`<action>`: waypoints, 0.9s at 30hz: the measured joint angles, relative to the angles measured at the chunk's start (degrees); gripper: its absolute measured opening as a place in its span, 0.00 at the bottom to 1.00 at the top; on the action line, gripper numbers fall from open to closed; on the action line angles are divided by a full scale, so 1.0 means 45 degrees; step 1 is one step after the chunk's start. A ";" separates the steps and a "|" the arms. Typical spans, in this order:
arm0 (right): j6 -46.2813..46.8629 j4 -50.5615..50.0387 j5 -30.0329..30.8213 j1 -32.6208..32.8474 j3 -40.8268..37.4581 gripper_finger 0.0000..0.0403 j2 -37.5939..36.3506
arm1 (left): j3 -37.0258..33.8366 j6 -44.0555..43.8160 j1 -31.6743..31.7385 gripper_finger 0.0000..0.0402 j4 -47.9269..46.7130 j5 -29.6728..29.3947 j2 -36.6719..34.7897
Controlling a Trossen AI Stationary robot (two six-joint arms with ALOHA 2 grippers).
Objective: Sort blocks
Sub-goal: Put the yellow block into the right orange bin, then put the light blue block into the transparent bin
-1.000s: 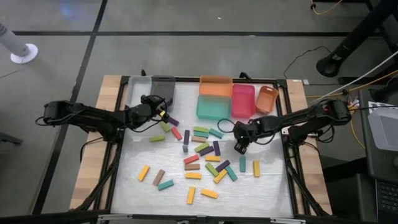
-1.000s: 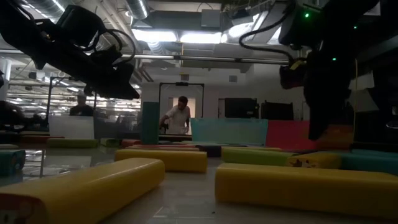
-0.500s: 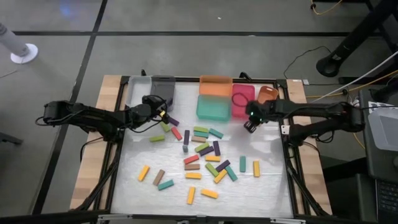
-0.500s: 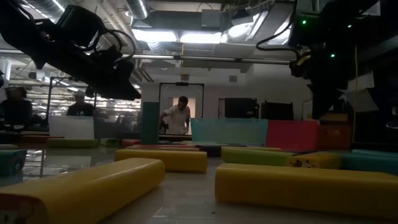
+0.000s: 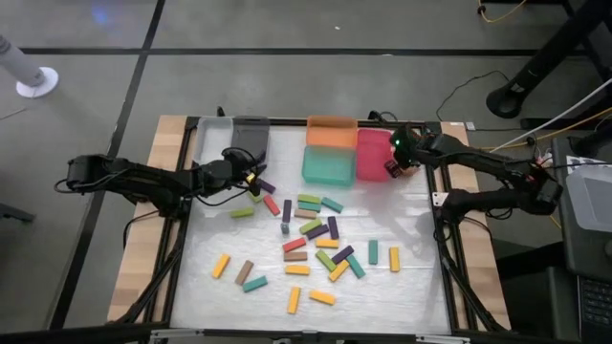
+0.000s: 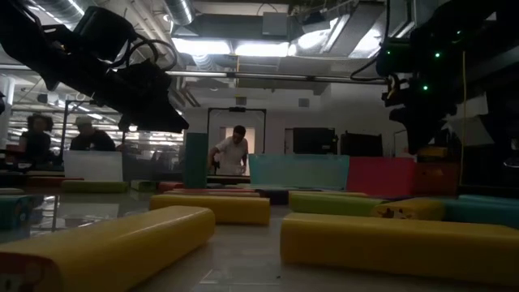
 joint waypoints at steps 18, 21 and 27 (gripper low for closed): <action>-0.1256 0.0867 -0.0135 -0.1430 0.0010 0.42 0.0005 | -0.0001 0.3321 -0.1578 0.29 0.1628 0.1923 -0.0005; -0.1199 0.0995 -0.0147 -0.1430 0.0010 0.48 0.0005 | 0.0000 0.3340 -0.2168 0.29 0.2141 0.1928 -0.0005; -0.1193 0.0984 -0.0169 -0.1430 0.0010 0.55 0.0005 | 0.0000 0.1521 -0.3725 0.29 0.1383 0.3145 -0.0005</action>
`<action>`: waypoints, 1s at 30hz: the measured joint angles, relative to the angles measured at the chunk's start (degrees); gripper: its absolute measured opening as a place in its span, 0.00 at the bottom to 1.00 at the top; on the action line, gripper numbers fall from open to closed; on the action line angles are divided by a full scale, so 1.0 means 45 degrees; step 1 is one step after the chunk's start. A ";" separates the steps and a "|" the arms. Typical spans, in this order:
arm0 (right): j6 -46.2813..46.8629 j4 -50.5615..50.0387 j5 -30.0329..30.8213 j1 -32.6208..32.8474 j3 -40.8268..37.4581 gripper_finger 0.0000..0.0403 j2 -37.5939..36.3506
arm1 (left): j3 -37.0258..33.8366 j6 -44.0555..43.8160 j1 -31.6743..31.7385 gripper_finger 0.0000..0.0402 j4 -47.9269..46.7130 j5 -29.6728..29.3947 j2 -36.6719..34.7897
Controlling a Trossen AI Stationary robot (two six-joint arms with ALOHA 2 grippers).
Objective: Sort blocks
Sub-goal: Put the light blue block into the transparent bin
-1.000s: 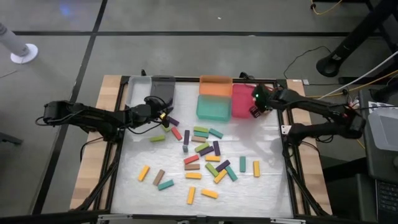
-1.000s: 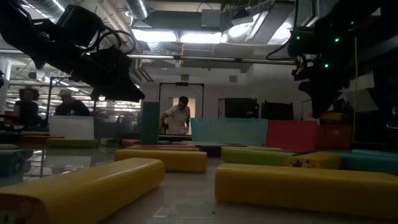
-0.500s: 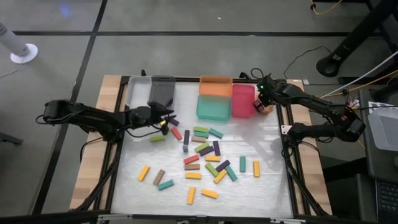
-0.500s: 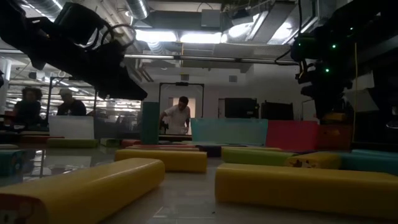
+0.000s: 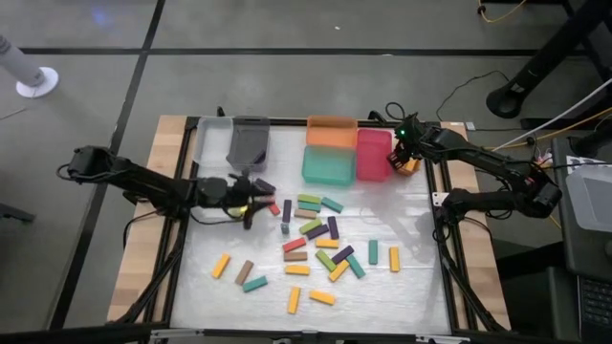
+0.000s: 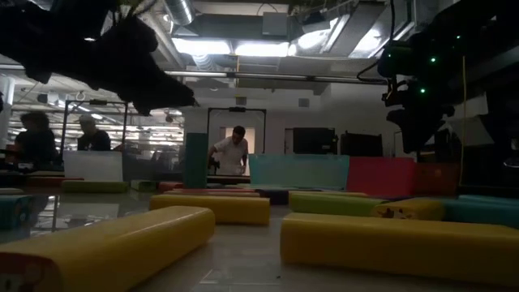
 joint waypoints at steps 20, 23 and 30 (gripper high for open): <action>0.0039 -0.0001 -0.0641 0.0010 0.0000 0.56 0.0005 | -0.0005 -0.1111 -0.2788 0.29 0.0224 -0.1133 0.2640; 0.0039 0.0000 -0.0641 0.0010 0.0000 0.56 0.0005 | 0.0010 -0.1071 -0.2882 0.29 0.0956 -0.1139 0.3374; 0.0038 0.0003 -0.0641 0.0010 0.0000 0.56 0.0005 | 0.0643 -0.0859 -0.2900 0.29 0.1417 -0.1331 0.5004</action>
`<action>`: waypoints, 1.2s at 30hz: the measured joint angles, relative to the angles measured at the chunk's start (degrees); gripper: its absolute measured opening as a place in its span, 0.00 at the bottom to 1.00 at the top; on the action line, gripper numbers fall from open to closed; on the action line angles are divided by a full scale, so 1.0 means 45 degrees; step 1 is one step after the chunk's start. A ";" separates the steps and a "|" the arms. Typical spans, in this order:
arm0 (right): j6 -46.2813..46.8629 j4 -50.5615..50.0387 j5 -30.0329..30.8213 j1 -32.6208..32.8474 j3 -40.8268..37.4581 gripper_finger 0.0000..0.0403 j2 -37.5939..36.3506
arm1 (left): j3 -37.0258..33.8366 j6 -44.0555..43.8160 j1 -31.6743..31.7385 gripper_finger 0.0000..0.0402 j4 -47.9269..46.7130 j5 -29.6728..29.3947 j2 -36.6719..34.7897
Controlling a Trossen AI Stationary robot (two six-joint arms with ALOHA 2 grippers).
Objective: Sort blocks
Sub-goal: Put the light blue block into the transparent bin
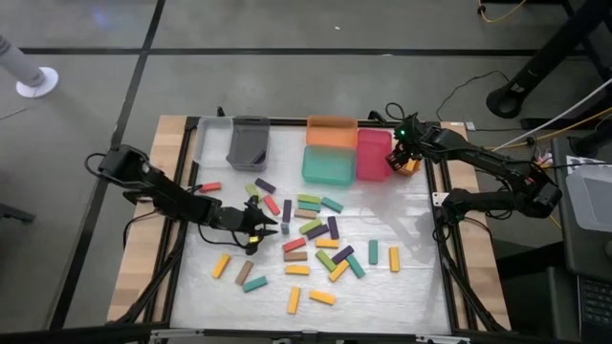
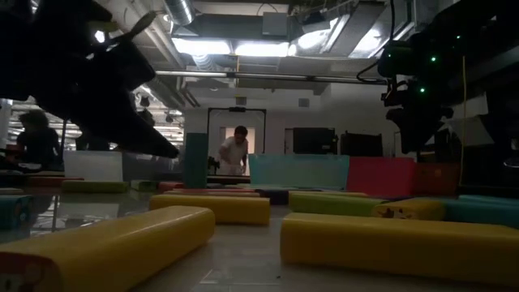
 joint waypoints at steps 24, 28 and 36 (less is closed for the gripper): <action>-0.0057 0.0403 -0.2780 0.0014 0.0000 0.56 -0.0005 | 0.1698 0.1424 0.0680 0.08 0.0803 -0.0061 0.1932; -0.0292 0.0868 -0.3252 0.0014 0.0000 0.56 -0.0005 | 0.1703 0.2047 0.0700 0.08 0.1609 -0.0326 0.1426; -0.0383 0.1383 -0.4088 0.0015 0.0000 0.56 -0.0010 | 0.1703 0.3496 0.1312 0.08 -0.0689 -0.3594 -0.2311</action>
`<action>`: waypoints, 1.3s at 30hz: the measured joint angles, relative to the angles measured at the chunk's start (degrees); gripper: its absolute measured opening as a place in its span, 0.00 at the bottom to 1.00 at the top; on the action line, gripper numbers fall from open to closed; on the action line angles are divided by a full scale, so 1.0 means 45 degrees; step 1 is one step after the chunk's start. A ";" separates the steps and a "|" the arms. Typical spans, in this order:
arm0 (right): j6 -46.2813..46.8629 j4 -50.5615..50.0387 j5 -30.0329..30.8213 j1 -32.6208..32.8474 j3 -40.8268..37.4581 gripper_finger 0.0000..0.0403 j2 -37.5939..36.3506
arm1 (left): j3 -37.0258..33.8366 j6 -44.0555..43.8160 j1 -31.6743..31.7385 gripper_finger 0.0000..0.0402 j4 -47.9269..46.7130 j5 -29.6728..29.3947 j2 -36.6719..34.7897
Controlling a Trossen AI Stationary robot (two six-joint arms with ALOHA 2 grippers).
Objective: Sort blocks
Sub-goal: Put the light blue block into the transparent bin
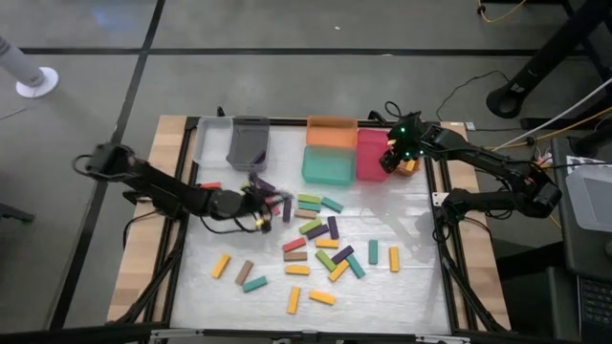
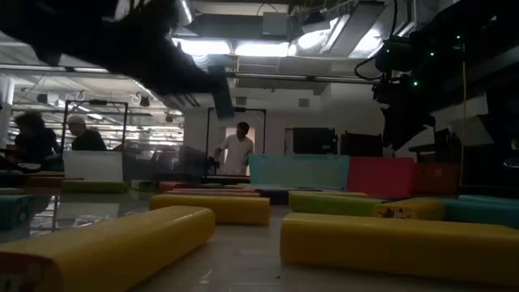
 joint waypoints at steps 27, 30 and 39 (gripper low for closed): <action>-0.0131 0.5437 -0.3749 0.3803 0.0000 0.56 -0.0010 | -0.0420 -1.0251 0.4957 0.14 -1.5780 -0.6073 -0.7284; 0.0058 0.5810 -0.2649 0.5313 0.0000 0.56 0.0026 | -0.0702 -1.0452 0.5508 0.16 -1.5727 -0.6074 -0.7285; 0.0153 0.5836 0.2465 0.9264 0.0000 0.56 0.1122 | -0.1299 -1.0946 0.6539 0.20 -1.5607 -0.5907 -0.7289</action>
